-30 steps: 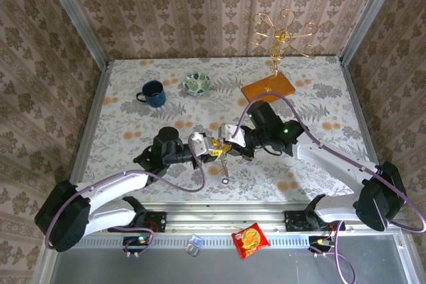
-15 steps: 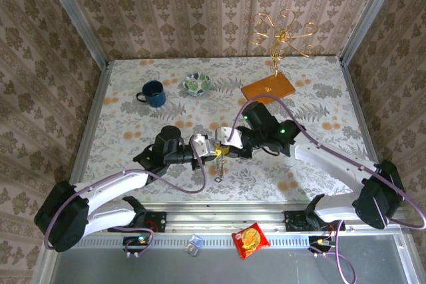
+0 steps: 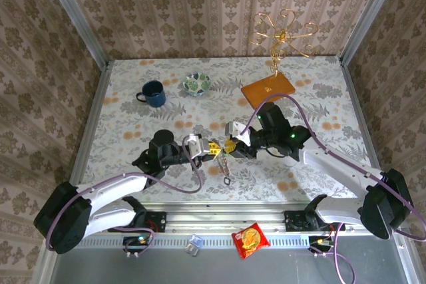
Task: Put the keys on the keyring
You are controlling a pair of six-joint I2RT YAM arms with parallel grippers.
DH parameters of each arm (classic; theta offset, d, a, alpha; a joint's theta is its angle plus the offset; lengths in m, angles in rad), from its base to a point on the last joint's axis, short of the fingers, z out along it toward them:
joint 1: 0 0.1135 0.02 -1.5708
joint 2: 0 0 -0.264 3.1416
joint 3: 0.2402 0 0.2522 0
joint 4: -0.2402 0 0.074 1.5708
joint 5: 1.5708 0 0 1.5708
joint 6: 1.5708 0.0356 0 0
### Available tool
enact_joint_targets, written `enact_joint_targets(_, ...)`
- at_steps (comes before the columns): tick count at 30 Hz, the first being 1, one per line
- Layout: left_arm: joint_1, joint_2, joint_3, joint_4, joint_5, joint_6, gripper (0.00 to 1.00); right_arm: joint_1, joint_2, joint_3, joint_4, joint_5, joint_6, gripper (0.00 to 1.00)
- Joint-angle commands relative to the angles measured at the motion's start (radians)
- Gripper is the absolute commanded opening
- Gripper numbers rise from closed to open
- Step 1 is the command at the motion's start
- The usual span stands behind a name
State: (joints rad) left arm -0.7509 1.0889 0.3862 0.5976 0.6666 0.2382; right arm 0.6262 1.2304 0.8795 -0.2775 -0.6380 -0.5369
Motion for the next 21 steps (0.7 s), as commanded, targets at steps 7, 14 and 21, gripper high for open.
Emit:
enact_joint_targets(7, 0.009, 0.0, -0.005, 0.1, 0.05, -0.042, 0.0, -0.005, 0.01, -0.005, -0.009, -0.025, -0.012, 0.06)
enact_joint_targets(14, 0.01, 0.019, -0.003, 0.165, 0.082, -0.081, 0.0, -0.005, 0.062, 0.022, -0.004, -0.042, -0.011, 0.0)
enact_joint_targets(21, 0.009, 0.029, -0.006, 0.185, 0.081, -0.08, 0.0, -0.005, 0.087, 0.054, -0.024, -0.046, -0.021, 0.0)
